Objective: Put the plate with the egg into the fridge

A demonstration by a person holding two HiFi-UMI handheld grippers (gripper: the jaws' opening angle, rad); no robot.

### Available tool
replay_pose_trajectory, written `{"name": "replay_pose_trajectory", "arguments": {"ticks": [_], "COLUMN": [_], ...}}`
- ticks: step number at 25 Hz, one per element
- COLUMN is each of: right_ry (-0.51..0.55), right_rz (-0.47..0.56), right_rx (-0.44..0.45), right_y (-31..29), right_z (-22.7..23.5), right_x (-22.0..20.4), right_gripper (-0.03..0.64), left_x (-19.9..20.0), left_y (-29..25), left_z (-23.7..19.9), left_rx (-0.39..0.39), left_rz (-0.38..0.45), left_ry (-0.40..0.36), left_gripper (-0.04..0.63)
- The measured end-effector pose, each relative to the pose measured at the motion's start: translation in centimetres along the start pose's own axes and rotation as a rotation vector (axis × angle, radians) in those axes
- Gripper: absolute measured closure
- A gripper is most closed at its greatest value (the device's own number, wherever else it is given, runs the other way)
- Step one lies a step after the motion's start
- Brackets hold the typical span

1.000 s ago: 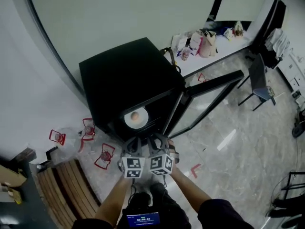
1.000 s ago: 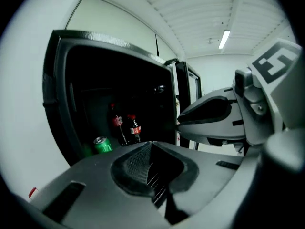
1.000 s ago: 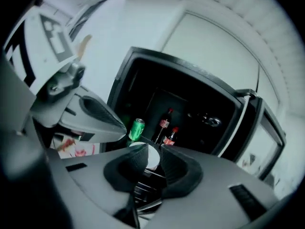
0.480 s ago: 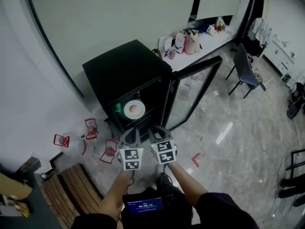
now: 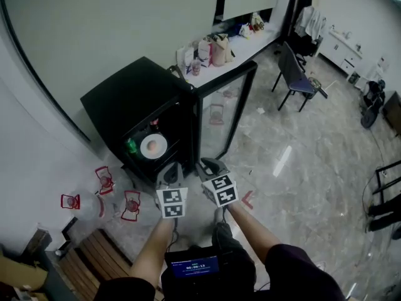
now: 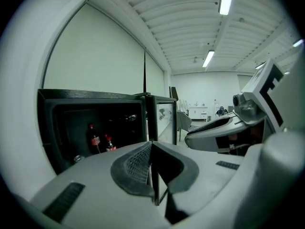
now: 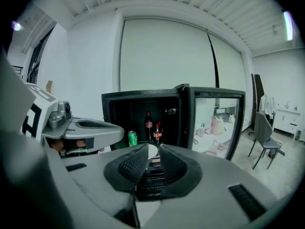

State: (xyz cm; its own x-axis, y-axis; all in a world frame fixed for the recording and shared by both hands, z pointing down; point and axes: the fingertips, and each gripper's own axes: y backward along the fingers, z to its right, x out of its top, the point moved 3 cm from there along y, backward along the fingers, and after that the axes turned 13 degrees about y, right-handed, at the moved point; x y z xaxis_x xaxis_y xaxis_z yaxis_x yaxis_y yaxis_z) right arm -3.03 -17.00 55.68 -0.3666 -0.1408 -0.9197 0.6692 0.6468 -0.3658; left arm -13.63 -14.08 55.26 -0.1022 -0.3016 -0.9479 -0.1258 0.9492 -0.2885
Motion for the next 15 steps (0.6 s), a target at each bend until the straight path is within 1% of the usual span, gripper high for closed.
{"name": "replay_pose_trajectory", "arguments": {"ticks": [5,8,12,14,15], "right_ry": [-0.023,-0.025,-0.023,-0.019,-0.015], "right_rz": [-0.001,0.014,0.044,0.057,0.065], "right_rx": [-0.074,-0.095,-0.085,-0.052,-0.025], "right_y": [2.0,2.4,2.4,1.9,1.4], "right_z": [8.1,13.4,22.3,27.4,30.0], "right_x": [-2.2,-3.2,-4.3,-4.7,-4.8], "right_gripper": [0.542,0.541,0.541,0.538,0.525], "left_x": [0.3,1.0,2.7,3.9,4.6], "left_y": [-5.5,-9.9,-16.1,-19.2,-20.7], "left_z": [5.9,9.5,14.5,16.5,17.4], "left_rx": [-0.072,-0.102,-0.118,-0.114,-0.111], "left_rz": [-0.018,-0.023,-0.027,-0.024,-0.021], "left_ry": [-0.017,-0.018,-0.015,-0.01,-0.009], "left_gripper": [0.586,0.586,0.586,0.586,0.586]}}
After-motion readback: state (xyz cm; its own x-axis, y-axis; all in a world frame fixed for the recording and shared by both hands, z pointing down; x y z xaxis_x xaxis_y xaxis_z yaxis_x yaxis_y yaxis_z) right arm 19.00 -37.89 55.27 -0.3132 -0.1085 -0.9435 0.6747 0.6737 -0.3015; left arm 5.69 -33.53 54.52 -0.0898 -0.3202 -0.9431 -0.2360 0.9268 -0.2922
